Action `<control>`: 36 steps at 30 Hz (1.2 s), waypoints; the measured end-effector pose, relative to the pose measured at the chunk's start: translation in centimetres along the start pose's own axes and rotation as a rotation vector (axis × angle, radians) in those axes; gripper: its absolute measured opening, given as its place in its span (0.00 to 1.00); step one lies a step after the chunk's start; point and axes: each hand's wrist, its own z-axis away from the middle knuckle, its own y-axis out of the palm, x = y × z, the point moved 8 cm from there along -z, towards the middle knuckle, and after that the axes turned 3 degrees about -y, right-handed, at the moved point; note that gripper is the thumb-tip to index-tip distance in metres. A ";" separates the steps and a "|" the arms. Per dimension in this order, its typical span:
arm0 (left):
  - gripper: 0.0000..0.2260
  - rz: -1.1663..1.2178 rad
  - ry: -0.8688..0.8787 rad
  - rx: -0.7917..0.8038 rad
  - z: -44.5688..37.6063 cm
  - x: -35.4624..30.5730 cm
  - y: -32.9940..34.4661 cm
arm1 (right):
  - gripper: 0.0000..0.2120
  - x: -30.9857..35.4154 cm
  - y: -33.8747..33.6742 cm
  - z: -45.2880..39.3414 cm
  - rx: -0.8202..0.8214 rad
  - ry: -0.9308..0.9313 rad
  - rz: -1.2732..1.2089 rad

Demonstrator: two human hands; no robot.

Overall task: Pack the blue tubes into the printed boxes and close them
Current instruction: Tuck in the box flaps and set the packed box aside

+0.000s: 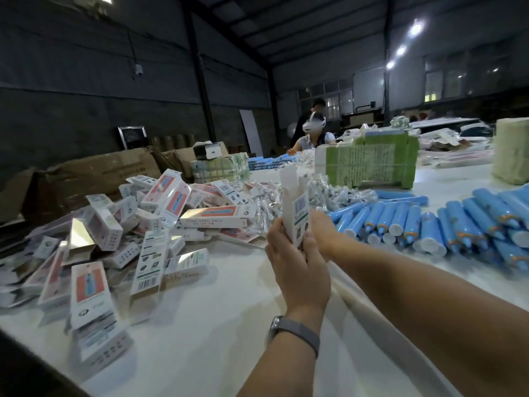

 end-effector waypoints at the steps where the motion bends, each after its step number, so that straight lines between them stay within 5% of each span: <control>1: 0.17 -0.003 0.008 0.000 0.0 -0.1 0.0 | 0.06 -0.1 -0.7 0.0 -0.003 0.031 -0.021; 7: 0.17 0.014 0.021 0.013 0.3 -0.3 -0.1 | 0.05 -2.2 -8.5 1.5 -0.348 0.194 -0.448; 11: 0.15 0.016 0.056 0.040 0.9 -1.8 -0.1 | 0.11 -2.6 -16.2 5.5 -0.602 0.138 -0.756; 14: 0.16 -0.009 0.106 0.057 1.4 -2.9 0.0 | 0.13 -1.1 -19.2 8.0 -0.621 0.043 -0.896; 23: 0.16 -0.008 0.205 0.157 2.8 -3.7 1.1 | 0.15 2.8 -18.7 9.7 -0.479 -0.055 -0.378; 28: 0.13 -0.027 0.233 0.205 2.9 -3.6 1.7 | 0.20 2.3 -18.9 11.0 -0.608 -0.058 -0.432; 33: 0.13 -0.018 0.223 0.242 3.0 -3.8 2.0 | 0.04 2.4 -18.0 11.6 -0.604 -0.104 -0.257; 36: 0.15 -0.009 0.201 0.235 3.0 -3.6 2.0 | 0.06 2.6 -17.4 12.1 -0.596 -0.122 -0.141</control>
